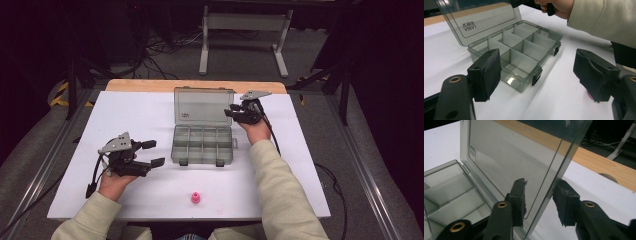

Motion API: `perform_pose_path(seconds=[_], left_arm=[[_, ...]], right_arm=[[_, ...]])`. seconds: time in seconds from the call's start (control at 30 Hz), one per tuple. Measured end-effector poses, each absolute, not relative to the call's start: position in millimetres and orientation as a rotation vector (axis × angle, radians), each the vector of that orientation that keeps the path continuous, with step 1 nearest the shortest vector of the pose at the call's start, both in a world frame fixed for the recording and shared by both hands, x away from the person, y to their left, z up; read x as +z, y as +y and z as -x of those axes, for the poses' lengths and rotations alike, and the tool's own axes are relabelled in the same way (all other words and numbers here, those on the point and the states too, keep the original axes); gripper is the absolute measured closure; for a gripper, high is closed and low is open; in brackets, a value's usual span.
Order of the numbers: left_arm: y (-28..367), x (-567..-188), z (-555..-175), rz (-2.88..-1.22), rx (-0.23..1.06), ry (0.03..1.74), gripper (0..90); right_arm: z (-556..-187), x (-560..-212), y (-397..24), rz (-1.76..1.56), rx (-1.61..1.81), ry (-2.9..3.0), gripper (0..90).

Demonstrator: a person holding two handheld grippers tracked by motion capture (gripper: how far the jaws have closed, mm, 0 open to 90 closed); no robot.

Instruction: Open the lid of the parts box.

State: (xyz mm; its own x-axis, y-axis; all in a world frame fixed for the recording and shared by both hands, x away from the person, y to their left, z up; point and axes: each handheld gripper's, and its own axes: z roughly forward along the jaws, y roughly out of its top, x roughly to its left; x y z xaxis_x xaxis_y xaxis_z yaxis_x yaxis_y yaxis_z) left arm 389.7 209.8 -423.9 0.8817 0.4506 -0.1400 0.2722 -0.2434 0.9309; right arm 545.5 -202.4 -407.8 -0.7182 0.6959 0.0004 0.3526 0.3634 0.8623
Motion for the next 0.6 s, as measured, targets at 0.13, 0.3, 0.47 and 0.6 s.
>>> perform_pose_path(seconds=[0.13,0.3,0.47,0.6], left_arm=[[209.2,-423.3,-388.8,-1.840,0.181,0.537,23.0],[209.2,-423.5,-389.0,-1.839,0.183,0.538,23.1],[209.0,-423.4,-388.9,-1.842,0.183,0.539,23.1],[208.7,-423.8,-388.9,-1.842,0.177,0.541,23.0]], right_arm=[[-547.5,-412.5,-200.5,-0.943,1.307,2.268,53.4],[-549.9,-417.2,-199.0,-0.969,1.320,2.274,48.8],[-551.7,-422.0,-197.5,-0.989,1.328,2.288,43.4],[-552.9,-425.8,-196.8,-1.008,1.326,2.302,39.2]])
